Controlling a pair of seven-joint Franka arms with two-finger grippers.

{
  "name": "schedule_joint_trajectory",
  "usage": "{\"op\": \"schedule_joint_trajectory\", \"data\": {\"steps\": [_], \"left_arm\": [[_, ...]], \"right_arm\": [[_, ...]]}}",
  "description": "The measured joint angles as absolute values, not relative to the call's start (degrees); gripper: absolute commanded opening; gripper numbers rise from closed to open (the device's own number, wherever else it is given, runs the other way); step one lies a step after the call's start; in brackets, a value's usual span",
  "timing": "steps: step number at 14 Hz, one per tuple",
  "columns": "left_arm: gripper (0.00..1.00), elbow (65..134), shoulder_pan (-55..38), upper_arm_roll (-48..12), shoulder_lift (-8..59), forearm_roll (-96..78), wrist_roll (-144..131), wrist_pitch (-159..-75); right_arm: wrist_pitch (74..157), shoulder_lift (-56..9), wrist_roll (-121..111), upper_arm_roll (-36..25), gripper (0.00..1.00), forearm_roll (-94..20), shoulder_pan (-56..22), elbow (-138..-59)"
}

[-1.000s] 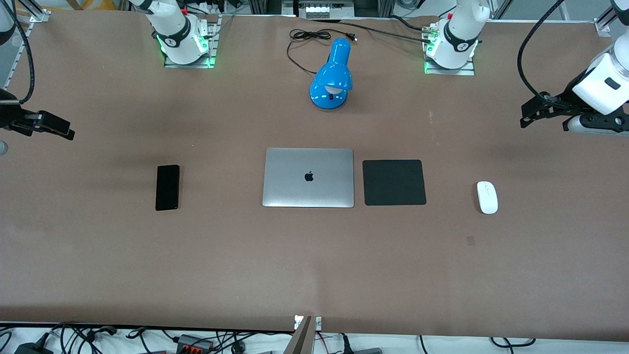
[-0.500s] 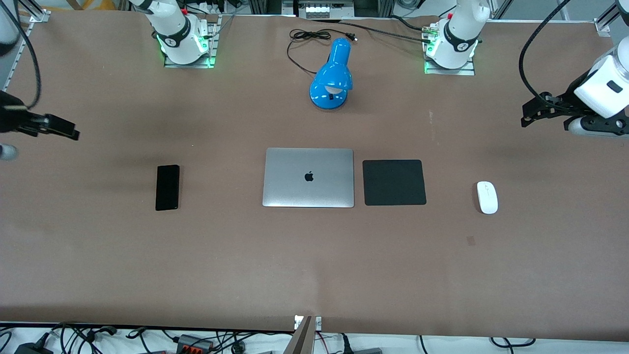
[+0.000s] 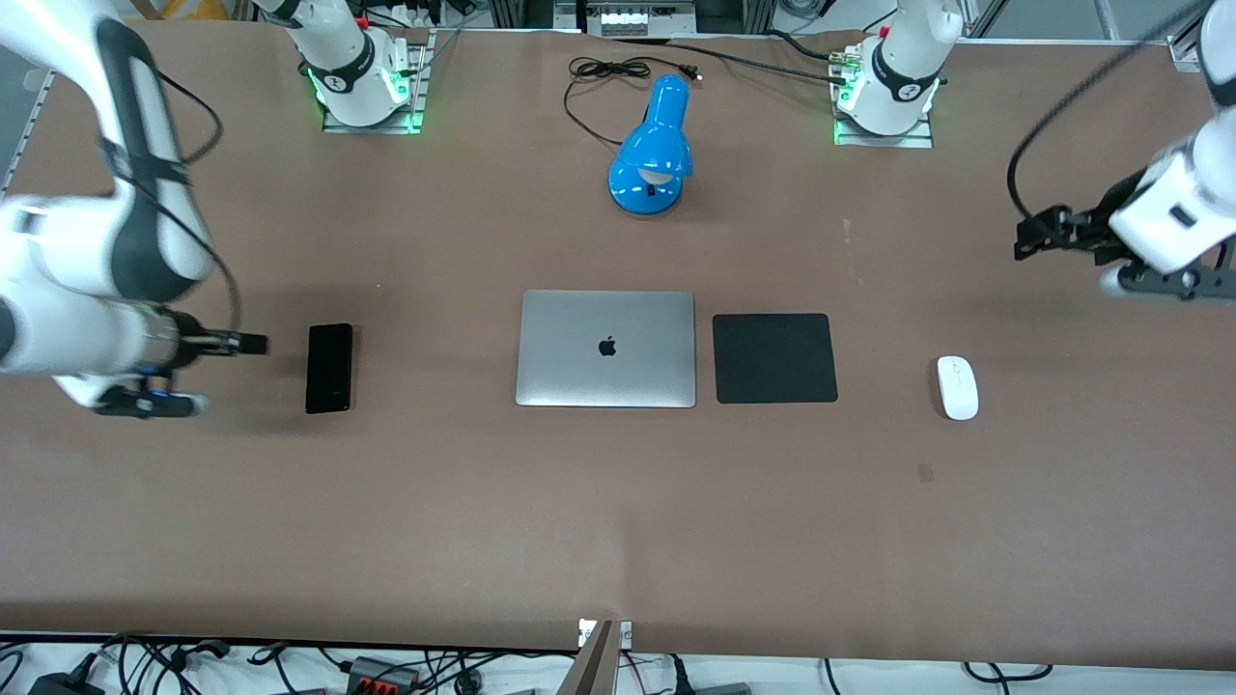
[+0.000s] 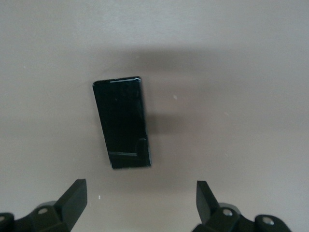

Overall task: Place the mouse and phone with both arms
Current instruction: 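Reach the right gripper to the black phone while the left gripper reaches the mouse, then grasp the phone with the right gripper while the left gripper grasps the mouse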

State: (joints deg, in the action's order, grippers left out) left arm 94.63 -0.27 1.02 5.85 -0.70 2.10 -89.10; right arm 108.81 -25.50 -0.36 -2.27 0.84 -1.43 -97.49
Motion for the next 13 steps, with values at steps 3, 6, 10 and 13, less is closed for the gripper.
{"op": "schedule_joint_trajectory", "data": {"steps": [3, 6, 10, 13], "left_arm": [[1.00, 94.7, 1.4, 1.2, 14.5, -0.7, 2.2, -91.8], [1.00, 95.8, 2.3, 1.3, 21.3, -0.2, 2.2, -102.6], [1.00, 103.6, 3.4, 1.3, 24.3, 0.1, 4.3, -121.3], [1.00, 110.5, 3.7, 1.3, 25.3, 0.1, 5.1, -133.8]], "right_arm": [[118.5, -25.0, -1.1, -2.2, 1.00, 0.9, -2.6, -105.4], [127.2, -24.5, -2.4, -2.2, 1.00, 0.9, -3.3, -112.2], [136.8, -24.4, -3.2, -2.3, 1.00, 0.9, -3.4, -119.3], [137.6, -24.4, -3.6, -2.3, 1.00, 0.9, -3.4, -120.1]]}}
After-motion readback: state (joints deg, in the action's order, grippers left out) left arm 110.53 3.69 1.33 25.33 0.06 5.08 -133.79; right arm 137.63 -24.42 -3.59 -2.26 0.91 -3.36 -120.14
